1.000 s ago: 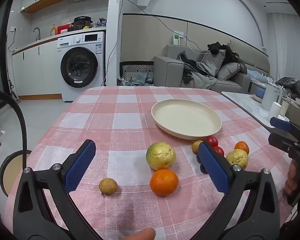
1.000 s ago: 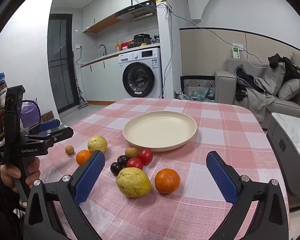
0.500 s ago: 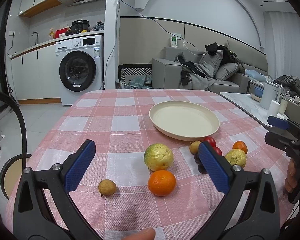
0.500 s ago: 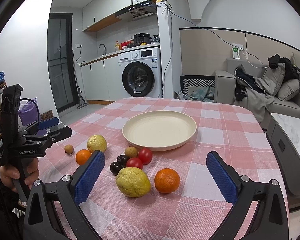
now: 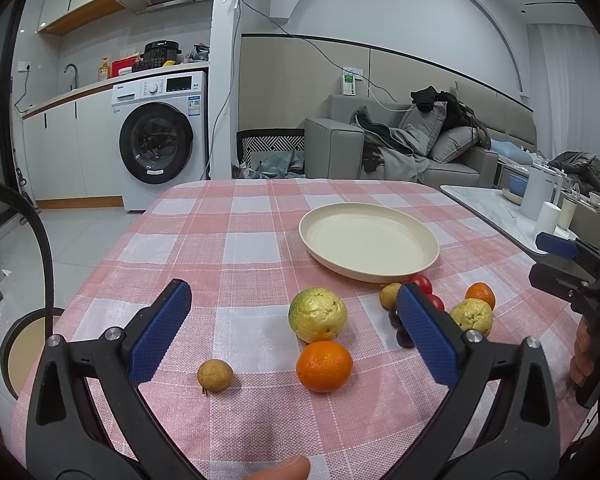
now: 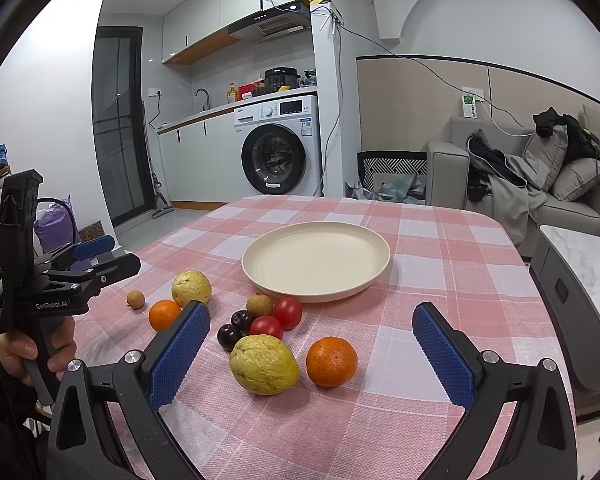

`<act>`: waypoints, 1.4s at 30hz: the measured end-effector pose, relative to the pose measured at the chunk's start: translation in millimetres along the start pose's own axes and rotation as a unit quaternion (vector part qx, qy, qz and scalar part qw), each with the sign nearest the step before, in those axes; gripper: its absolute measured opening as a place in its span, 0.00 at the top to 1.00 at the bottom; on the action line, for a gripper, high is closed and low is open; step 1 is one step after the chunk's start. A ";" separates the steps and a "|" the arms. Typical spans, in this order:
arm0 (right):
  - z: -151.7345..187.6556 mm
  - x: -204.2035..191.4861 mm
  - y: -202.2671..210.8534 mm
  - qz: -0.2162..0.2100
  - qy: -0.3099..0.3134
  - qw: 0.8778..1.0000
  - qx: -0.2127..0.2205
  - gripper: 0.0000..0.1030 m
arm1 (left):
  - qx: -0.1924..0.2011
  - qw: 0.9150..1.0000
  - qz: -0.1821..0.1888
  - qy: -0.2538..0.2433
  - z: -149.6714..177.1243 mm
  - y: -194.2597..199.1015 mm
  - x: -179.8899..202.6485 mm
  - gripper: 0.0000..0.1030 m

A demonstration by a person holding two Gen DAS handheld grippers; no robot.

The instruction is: Organize fruits

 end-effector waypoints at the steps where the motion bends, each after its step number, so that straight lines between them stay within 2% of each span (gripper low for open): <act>1: 0.1 0.3 0.2 0.000 0.000 1.000 0.000 0.00 | 0.000 1.000 -0.001 0.000 -1.2 0.2 -0.1 0.01; 32: 1.3 0.3 -1.0 -0.003 0.000 1.000 -0.005 0.00 | 0.000 1.000 -0.001 0.001 -1.9 0.2 -1.2 0.01; 42: 2.1 -0.4 -2.6 0.014 0.006 1.000 -0.008 0.00 | -0.003 1.000 -0.001 0.004 -1.0 -0.2 -2.3 0.01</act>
Point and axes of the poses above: each gripper's, at about its wrist camera, not at the fingertips, and y roughly against the way its jaws point, x to its right, z to its underside, the point moved 7 cm from there along -y, roughly the way its jaws point, and after that the axes turned 5 degrees about -y, right-handed, at the moved point
